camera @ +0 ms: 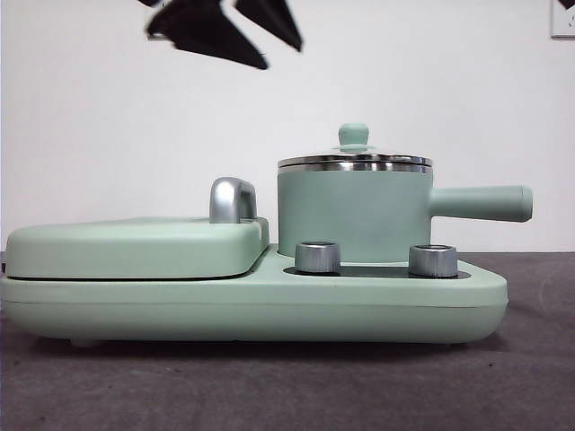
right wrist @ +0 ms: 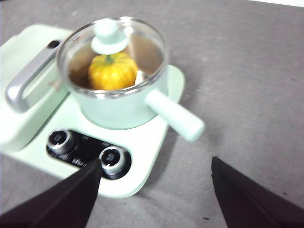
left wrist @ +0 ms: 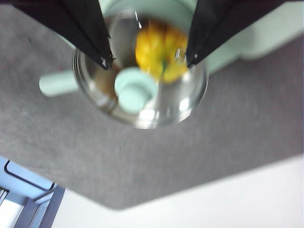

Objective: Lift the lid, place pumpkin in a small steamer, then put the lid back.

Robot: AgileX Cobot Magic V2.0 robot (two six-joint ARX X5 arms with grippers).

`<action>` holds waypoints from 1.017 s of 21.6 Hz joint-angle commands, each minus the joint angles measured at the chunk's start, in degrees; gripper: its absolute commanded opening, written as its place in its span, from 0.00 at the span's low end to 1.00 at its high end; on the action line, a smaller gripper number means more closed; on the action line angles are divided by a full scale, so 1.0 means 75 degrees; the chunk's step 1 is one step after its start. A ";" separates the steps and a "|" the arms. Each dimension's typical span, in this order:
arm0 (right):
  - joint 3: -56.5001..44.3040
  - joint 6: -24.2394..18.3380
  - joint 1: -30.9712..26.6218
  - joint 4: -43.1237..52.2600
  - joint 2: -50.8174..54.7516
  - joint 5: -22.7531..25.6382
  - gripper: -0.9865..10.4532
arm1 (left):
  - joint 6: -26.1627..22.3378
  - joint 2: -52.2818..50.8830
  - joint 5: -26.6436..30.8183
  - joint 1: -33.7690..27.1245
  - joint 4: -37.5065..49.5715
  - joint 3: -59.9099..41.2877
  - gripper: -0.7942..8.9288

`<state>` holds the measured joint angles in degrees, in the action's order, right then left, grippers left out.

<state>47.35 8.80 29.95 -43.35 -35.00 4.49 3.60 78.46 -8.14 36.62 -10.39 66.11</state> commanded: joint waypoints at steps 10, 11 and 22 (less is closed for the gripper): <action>0.0041 -0.1096 0.0047 0.1842 -0.1778 -0.1416 0.40 | 0.1000 -0.1626 0.0099 -0.0219 -0.1381 -0.1332 0.34; 0.0041 -0.1096 0.0047 0.1979 -0.1903 -0.1478 0.40 | 0.1055 -0.1804 0.0213 -0.0221 -0.1387 -0.1501 0.34; 0.0044 -0.1096 0.0568 0.3054 -0.2978 -0.1833 0.40 | 0.1276 -0.3456 0.0991 -0.0527 -0.2087 -0.2553 0.34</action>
<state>47.35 1.26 33.56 -21.12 -56.82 -9.06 12.86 52.38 -1.08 32.47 -26.59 46.74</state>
